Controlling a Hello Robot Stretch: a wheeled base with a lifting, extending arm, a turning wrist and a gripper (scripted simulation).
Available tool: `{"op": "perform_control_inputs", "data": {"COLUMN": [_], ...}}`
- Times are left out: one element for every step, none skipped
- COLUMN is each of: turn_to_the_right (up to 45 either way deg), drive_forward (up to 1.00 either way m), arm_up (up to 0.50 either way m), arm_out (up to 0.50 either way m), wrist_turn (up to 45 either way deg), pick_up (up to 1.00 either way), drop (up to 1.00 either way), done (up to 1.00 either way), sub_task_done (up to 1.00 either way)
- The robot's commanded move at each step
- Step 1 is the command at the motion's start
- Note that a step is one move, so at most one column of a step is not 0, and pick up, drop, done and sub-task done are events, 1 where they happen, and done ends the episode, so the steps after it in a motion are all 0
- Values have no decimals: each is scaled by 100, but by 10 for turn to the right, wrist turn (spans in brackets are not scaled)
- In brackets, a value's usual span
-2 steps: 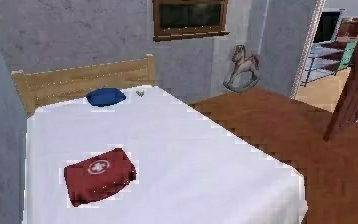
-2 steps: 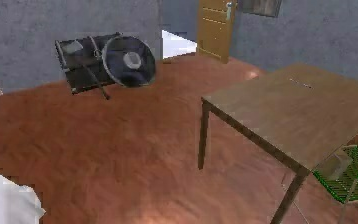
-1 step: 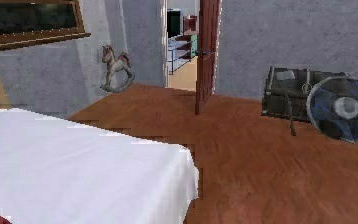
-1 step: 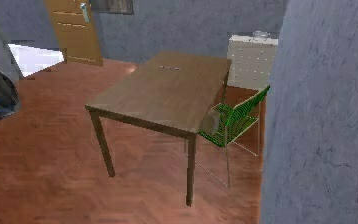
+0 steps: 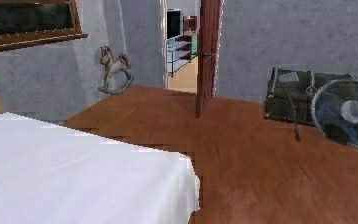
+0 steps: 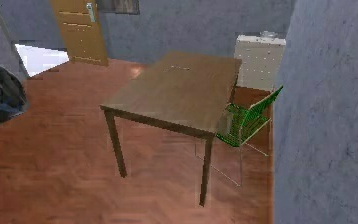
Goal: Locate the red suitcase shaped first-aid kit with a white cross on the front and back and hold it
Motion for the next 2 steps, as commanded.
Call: {"op": "perform_control_inputs", "data": {"turn_to_the_right": [-450, -450], "drive_forward": [0, 0], "arm_up": [0, 0], "arm_out": [0, 0], "wrist_turn": [0, 0], "pick_up": [0, 0], "drop": [0, 0], "done": [0, 0], "sub_task_done": [0, 0]}}
